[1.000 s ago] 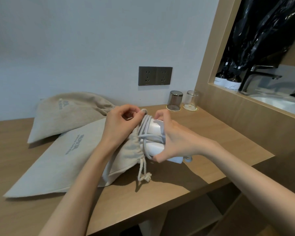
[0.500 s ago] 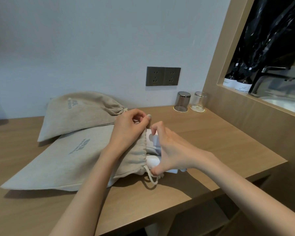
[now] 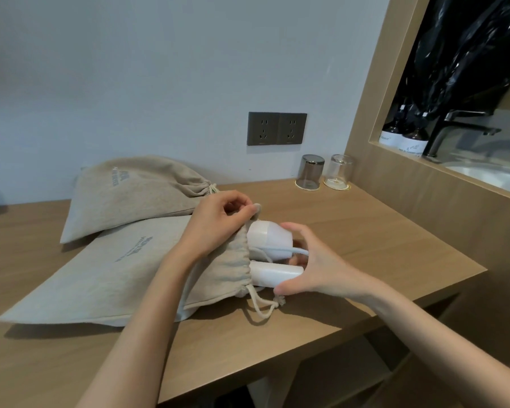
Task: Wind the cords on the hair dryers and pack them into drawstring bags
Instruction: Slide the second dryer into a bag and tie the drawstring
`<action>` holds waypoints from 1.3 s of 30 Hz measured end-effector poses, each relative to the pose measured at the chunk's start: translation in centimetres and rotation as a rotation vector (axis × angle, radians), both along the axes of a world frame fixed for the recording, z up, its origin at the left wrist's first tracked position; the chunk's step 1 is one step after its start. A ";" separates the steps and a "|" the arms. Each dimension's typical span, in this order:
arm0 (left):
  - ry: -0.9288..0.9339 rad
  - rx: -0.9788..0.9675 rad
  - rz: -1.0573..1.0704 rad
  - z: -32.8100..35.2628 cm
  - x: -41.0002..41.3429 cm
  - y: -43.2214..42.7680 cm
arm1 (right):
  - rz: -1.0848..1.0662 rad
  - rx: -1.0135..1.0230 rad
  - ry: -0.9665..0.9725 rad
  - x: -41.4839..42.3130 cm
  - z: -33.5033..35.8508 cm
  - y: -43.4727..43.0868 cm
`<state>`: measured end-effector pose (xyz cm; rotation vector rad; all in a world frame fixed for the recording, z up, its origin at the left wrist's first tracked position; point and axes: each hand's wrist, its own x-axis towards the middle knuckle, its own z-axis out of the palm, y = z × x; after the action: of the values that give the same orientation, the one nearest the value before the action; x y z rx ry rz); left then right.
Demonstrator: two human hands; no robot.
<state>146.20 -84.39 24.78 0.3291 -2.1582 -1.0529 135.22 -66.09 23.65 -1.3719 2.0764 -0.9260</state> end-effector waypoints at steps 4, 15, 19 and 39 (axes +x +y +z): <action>0.033 0.045 -0.055 0.5 0.3 0.3 | 0.015 -0.088 0.010 1.5 0.7 -0.8; 0.010 -0.054 -0.084 0.3 1.8 0.8 | -0.197 -0.213 -0.322 3.3 -1.1 -3.4; -0.058 -0.323 0.008 -1.1 4.1 0.8 | -0.252 -0.192 -0.520 2.5 -0.8 -3.6; -0.278 -0.225 0.351 -5.0 12.3 3.3 | -0.224 -0.190 -1.087 5.9 1.8 -5.1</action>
<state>158.53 -81.06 19.83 0.7522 -2.3216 -0.5877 141.15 -71.21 25.44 -0.4585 1.2995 -1.5351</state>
